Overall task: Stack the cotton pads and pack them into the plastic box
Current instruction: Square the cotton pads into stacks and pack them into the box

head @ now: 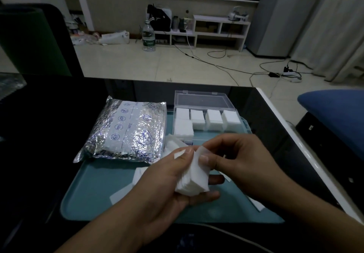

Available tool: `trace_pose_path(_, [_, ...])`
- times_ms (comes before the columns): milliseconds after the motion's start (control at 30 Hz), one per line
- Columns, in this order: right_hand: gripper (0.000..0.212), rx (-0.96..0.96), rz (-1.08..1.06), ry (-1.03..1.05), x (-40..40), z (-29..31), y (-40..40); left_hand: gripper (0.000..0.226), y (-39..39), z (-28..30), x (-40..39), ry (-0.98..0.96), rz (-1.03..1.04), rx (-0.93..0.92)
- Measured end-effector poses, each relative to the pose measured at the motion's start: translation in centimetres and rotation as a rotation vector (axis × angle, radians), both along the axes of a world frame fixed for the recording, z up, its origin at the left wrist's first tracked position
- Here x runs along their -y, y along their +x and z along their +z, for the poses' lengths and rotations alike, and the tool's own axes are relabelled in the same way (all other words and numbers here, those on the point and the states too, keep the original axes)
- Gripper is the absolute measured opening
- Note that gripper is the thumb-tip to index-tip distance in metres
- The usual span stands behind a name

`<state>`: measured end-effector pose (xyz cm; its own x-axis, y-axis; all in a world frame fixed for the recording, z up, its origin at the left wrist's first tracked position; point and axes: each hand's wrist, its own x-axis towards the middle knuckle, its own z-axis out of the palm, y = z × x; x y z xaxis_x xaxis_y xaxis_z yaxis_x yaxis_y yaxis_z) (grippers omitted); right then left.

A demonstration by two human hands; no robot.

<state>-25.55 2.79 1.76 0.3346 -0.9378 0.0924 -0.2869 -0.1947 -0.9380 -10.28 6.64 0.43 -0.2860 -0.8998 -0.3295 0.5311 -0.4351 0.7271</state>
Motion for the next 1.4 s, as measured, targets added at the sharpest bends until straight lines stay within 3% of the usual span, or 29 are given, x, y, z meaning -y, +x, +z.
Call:
trace_pose_path(133, [0.018,-0.062,-0.103,-0.119,-0.6,-0.5,0.7,0.038,0.1,0.1,0.0,-0.009,-0.019,-0.030])
trace_pose_path(267, [0.023,-0.242,-0.242,-0.242,0.5,-1.0,0.0,0.044,0.4,0.1,0.2,-0.015,0.012,-0.024])
trace_pose_path(333, [0.014,-0.300,-0.284,-0.201,2.1,-1.2,-1.7,0.044,0.8,0.1,0.4,-0.002,0.044,0.003])
trace_pose_path(500, [0.036,-0.924,-0.038,-0.068,4.1,-3.2,-5.1,0.022,1.6,0.0,0.8,0.063,0.148,0.011])
trace_pose_path(600, [0.049,-1.039,0.130,-0.109,4.1,-4.1,-4.6,0.024,1.7,-0.2,0.9,0.095,0.163,-0.002])
trace_pose_path(733, [0.045,-1.078,0.156,-0.105,4.5,-4.3,-3.7,0.026,1.7,-0.4,0.9,0.100,0.157,0.005])
trace_pose_path(900, [0.015,-1.014,0.109,-0.041,4.8,-4.0,-3.7,0.024,2.1,-0.5,1.0,0.091,0.167,-0.019])
trace_pose_path(1000, [0.009,-0.914,0.077,-0.043,4.5,-3.8,-4.0,0.024,2.0,-0.5,1.0,0.085,0.172,-0.012])
trace_pose_path(1167, [0.022,-0.243,-0.133,0.123,3.7,-2.1,-3.4,0.024,2.0,-0.6,1.1,0.072,0.196,-0.010])
trace_pose_path(1267, [0.031,0.142,-0.145,0.239,2.5,-0.5,-2.0,0.023,2.0,-0.9,1.2,0.050,0.217,-0.003])
trace_pose_path(1400, [0.032,0.351,-0.063,0.330,0.2,-0.1,0.3,0.022,1.6,-1.0,1.2,-0.005,0.232,0.010])
